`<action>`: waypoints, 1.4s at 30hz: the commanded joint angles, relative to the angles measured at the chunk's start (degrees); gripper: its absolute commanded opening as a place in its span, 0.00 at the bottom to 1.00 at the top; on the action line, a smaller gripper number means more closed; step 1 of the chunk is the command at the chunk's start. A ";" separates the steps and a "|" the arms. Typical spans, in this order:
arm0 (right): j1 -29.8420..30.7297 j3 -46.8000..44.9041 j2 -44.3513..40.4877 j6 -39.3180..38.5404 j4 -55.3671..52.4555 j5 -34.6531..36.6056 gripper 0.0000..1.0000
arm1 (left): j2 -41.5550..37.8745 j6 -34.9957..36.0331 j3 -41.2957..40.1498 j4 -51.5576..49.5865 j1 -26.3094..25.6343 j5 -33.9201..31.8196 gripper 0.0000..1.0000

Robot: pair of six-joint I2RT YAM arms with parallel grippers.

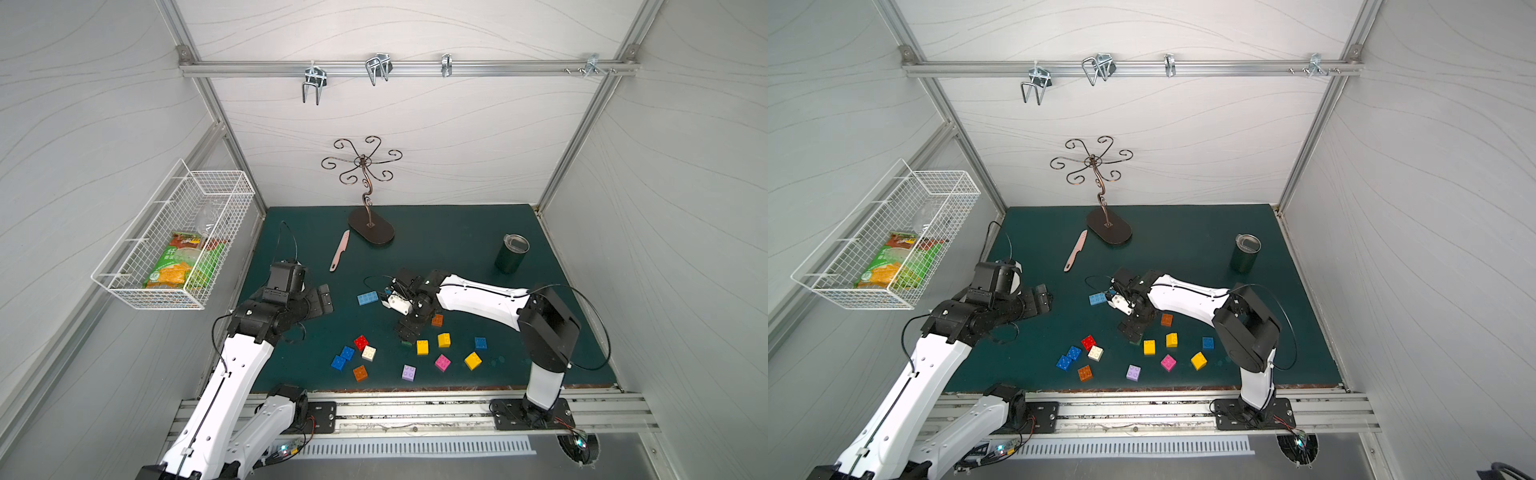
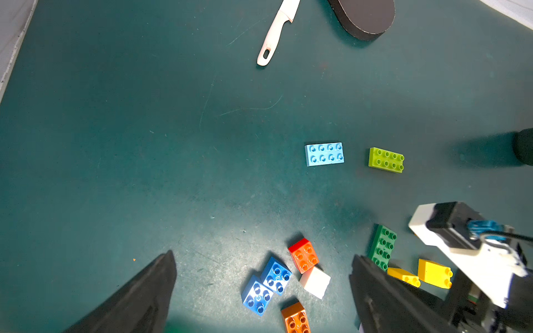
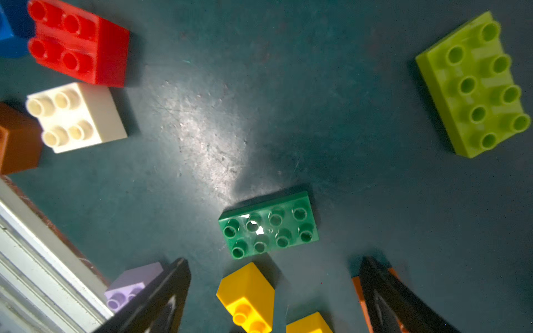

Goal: Assemble the number 1 with lego
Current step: Move the lego brick at the center of the board.

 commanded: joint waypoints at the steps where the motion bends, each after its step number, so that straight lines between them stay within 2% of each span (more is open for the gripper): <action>1: 0.46 -1.39 1.88 -0.89 0.84 -1.27 0.94 | 0.10 0.89 -0.02 2.51 -0.16 0.41 0.99; 16: 0.83 -2.12 6.32 -0.90 2.83 1.76 0.92 | 1.42 0.98 0.00 2.77 -0.16 1.03 0.99; 24: 0.79 -1.57 7.47 3.69 4.21 2.66 0.76 | 1.51 0.98 0.07 2.71 -0.19 0.97 0.99; 27: 0.26 0.38 8.63 8.06 3.37 3.51 0.70 | 1.42 0.93 0.01 2.68 -0.16 0.83 0.99; 30: -1.41 4.45 11.20 15.31 -0.04 4.41 0.56 | 1.33 0.83 0.08 2.68 -0.16 0.74 0.99; 31: -2.32 5.88 11.92 18.89 -1.19 4.87 0.54 | 1.29 0.88 0.04 2.68 -0.17 0.70 0.99; 33: -4.15 7.19 12.35 25.60 -2.32 4.15 0.55 | 1.24 0.81 0.08 2.64 -0.16 0.57 0.99; 37: -7.80 4.58 9.91 37.10 2.33 -0.94 0.55 | 1.03 0.81 0.08 2.64 -0.16 0.40 0.98; 42: -8.18 5.09 10.27 43.78 1.16 2.57 0.54 | 0.59 0.81 0.02 2.60 -0.18 0.31 0.98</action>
